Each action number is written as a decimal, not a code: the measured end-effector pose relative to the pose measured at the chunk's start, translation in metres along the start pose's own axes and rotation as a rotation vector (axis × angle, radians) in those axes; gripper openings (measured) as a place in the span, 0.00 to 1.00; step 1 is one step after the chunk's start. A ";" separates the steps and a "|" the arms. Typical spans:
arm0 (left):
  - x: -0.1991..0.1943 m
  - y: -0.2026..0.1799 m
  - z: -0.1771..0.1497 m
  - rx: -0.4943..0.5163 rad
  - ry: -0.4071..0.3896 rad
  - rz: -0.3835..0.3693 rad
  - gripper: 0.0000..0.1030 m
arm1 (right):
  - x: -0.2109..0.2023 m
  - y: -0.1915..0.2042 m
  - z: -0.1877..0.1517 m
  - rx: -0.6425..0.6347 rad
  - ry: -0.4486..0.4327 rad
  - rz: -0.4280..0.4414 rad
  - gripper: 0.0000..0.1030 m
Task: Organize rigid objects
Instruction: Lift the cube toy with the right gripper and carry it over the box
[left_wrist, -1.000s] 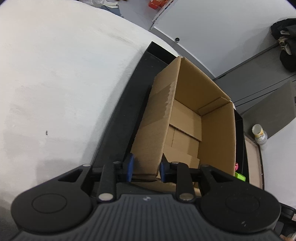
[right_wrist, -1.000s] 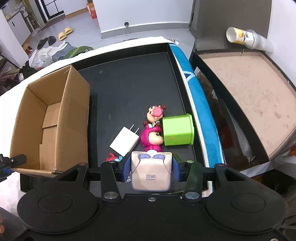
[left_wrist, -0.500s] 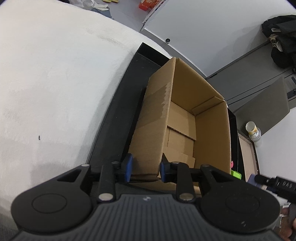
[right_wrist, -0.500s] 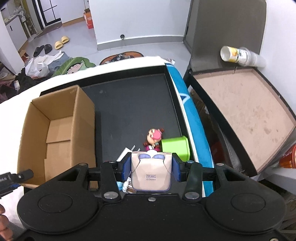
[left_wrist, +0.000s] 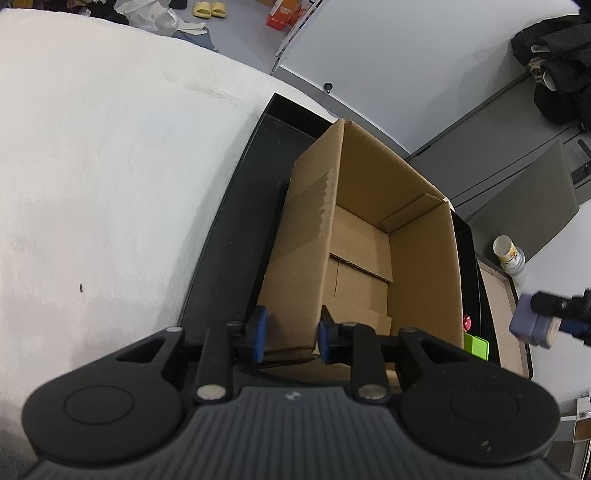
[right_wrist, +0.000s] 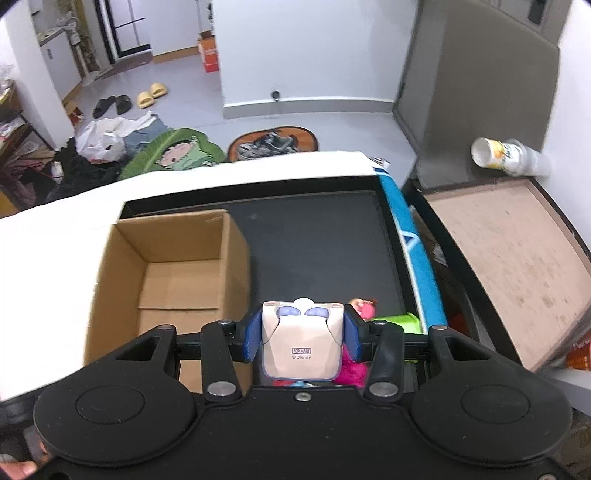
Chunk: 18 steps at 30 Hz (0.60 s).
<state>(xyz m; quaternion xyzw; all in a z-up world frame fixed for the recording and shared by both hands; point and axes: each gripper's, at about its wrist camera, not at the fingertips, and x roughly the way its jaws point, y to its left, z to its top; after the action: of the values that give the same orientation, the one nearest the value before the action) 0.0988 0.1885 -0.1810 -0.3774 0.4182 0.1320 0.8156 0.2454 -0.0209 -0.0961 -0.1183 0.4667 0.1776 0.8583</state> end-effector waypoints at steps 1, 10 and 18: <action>0.000 0.000 0.000 0.001 -0.001 0.000 0.25 | -0.001 0.003 0.001 -0.005 -0.004 0.005 0.42; 0.000 0.003 0.000 -0.002 -0.004 -0.010 0.25 | -0.001 0.037 0.011 -0.058 -0.011 0.082 0.43; 0.001 0.004 0.001 -0.003 -0.004 -0.020 0.25 | 0.010 0.068 0.014 -0.112 -0.002 0.121 0.43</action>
<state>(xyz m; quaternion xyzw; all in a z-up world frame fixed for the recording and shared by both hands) 0.0979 0.1920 -0.1829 -0.3826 0.4127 0.1250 0.8171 0.2328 0.0481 -0.0999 -0.1373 0.4617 0.2549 0.8385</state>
